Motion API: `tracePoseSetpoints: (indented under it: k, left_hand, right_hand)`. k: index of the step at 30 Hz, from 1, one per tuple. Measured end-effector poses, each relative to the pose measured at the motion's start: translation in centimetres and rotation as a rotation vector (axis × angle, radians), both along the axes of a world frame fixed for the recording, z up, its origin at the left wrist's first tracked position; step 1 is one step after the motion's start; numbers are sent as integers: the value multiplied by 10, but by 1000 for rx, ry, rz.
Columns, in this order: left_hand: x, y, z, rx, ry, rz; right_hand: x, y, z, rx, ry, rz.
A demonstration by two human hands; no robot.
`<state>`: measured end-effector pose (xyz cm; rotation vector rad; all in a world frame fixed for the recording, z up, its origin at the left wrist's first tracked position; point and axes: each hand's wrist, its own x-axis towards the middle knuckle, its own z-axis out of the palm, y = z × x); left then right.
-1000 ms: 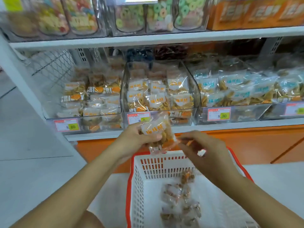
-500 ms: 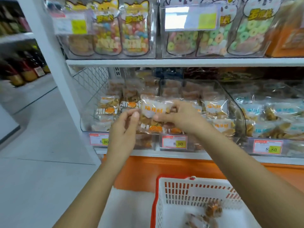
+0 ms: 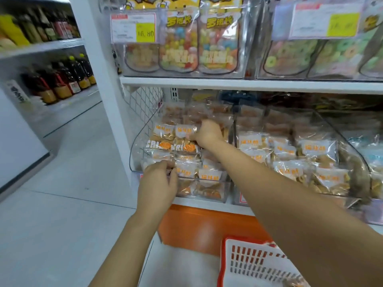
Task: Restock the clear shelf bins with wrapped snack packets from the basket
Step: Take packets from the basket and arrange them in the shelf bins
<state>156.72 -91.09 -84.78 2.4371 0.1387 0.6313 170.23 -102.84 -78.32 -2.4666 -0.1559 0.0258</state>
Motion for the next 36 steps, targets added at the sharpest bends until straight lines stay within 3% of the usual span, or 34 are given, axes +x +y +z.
tracePoseSetpoints:
  k: [3, 9, 12, 14, 16, 20, 24, 28, 36]
  left_hand:
    - [-2, 0, 1, -19, -31, -35]
    - [-29, -25, 8, -37, -188, -243]
    - [-50, -45, 0, -54, -66, -355]
    - [-62, -56, -16, -18, 143, -427]
    - [-73, -66, -38, 81, 396, -495]
    - [-97, -88, -73, 280, 753, -624]
    - [-111, -100, -92, 415, 950, -735]
    - [-109, -104, -104, 553, 1019, -709]
    - [-97, -101, -110, 552, 1060, -687]
  right_hand:
    - [-5, 2, 0, -102, -112, 13]
    - [-72, -39, 2, -38, -469, 166]
    - [-138, -87, -27, 19, -662, 181]
    - [-177, -121, -65, -1, -677, 204]
    - [-198, -150, -113, -100, -521, 210]
    - [-227, -205, -247, -418, 260, 243]
    - [-271, -234, -346, -355, 736, 220]
    - [-296, -232, -392, -449, 660, 226]
    - [-298, -225, -403, -712, 638, 299]
